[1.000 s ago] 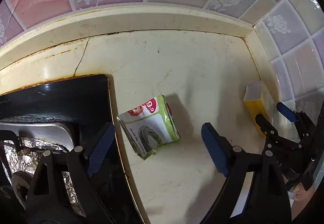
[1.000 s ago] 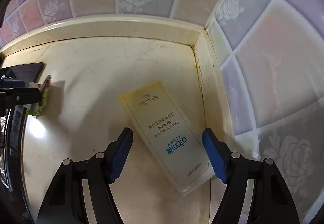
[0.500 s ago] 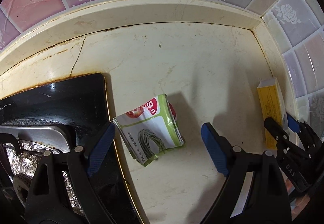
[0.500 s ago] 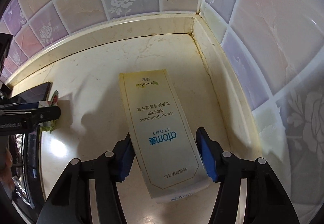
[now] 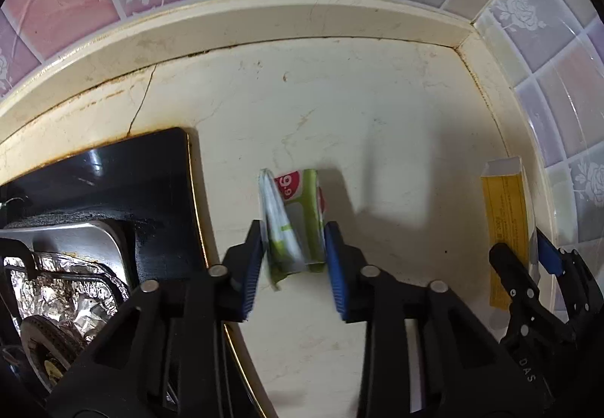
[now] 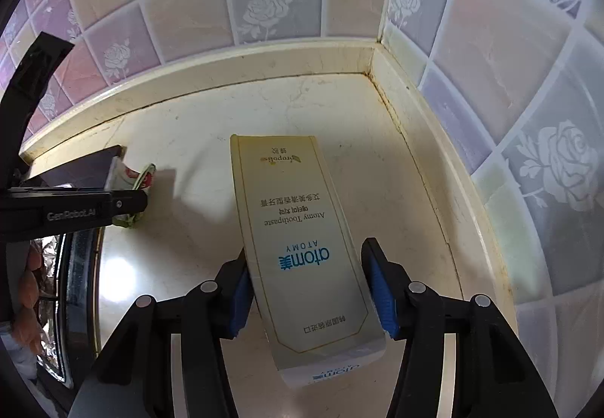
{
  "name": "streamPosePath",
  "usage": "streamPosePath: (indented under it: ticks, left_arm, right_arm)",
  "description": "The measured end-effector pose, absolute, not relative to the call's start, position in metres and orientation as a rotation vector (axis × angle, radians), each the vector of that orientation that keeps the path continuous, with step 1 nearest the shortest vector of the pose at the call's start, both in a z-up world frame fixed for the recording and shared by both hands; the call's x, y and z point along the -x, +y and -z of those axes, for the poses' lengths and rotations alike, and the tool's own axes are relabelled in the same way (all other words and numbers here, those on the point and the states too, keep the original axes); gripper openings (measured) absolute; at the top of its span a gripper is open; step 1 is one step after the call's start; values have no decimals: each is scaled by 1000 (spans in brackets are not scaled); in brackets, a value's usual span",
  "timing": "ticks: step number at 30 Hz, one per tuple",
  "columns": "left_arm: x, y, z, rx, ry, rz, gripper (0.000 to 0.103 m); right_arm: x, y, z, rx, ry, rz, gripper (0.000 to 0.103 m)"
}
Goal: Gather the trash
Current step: 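Grasp the white toothpaste box with the right tool while the left tool grasps the green-white packet, then carry the toothpaste box and green-white packet down toward the floor bin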
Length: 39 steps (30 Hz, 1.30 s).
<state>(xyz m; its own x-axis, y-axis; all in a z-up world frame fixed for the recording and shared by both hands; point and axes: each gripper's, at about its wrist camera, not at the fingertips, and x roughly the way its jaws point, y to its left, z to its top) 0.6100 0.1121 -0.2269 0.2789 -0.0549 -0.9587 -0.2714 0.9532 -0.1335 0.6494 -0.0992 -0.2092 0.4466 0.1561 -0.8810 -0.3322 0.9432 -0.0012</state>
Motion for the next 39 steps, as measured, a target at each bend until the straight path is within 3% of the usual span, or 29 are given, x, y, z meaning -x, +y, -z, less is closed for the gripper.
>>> streamPosePath:
  ticks: [5, 23, 39]
  left_arm:
    - [-600, 111, 215, 294, 1268, -116, 17]
    - [-505, 85, 113, 277, 1125, -10, 16]
    - [-301, 26, 12, 187, 924, 14, 16]
  right_arm:
    - [-634, -98, 191, 188, 1026, -309, 53]
    - [-555, -104, 113, 187, 909, -330, 52]
    - [-347, -151, 6, 96, 735, -309, 52]
